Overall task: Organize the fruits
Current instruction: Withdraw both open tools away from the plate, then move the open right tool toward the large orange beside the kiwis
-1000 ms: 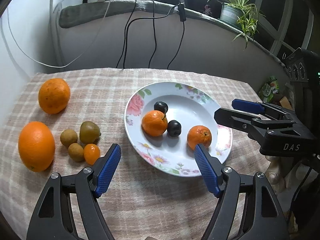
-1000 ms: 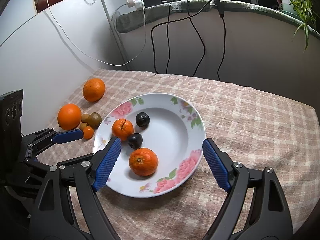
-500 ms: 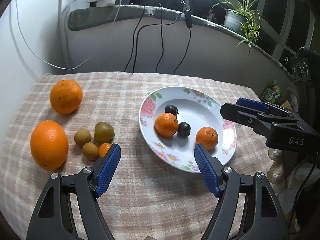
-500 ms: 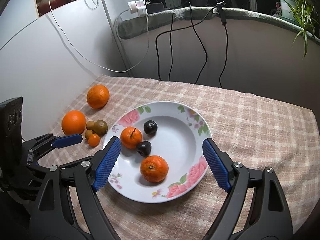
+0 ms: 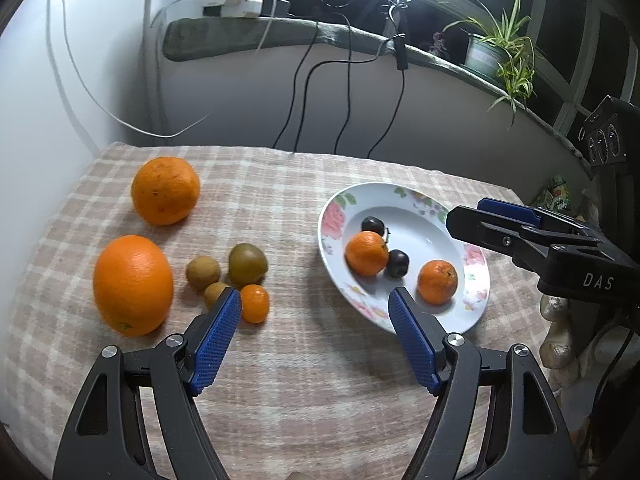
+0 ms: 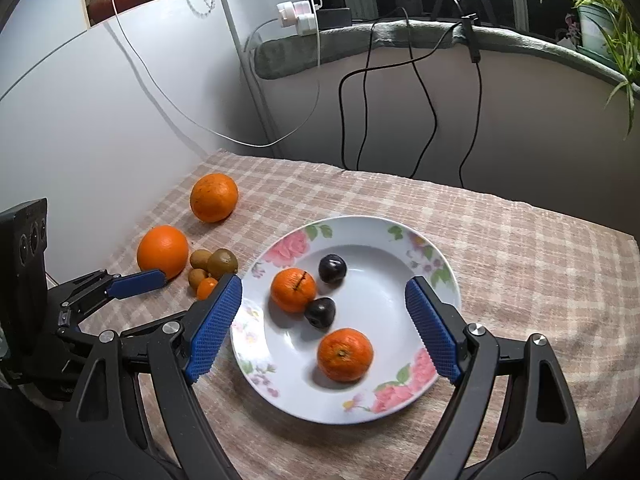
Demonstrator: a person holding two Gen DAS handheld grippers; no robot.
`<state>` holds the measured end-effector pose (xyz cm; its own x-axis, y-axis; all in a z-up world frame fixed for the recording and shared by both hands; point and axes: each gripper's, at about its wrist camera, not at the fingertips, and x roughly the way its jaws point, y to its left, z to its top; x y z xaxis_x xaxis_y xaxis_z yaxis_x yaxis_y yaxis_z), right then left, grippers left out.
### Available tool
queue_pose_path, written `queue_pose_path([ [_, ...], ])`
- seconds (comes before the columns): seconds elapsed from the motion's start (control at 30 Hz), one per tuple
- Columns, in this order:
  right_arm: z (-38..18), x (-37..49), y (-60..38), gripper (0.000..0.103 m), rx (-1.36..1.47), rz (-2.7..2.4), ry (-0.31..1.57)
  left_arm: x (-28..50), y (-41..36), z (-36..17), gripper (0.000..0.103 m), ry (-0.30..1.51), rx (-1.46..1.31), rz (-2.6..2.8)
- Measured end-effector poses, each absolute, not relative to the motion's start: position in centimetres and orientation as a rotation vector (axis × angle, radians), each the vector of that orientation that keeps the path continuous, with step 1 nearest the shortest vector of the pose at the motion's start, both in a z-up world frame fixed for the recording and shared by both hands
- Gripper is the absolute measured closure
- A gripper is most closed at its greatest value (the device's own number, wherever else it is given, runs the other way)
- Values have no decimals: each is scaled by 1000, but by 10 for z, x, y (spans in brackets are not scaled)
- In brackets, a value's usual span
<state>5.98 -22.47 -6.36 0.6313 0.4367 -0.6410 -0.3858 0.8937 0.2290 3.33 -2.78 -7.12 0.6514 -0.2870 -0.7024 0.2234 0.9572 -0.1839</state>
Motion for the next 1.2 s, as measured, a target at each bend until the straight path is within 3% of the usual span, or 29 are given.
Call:
queue_pose_path([
  [1.2, -63, 87, -122, 17, 8, 712, 836, 28, 83, -88, 27, 790, -280, -119],
])
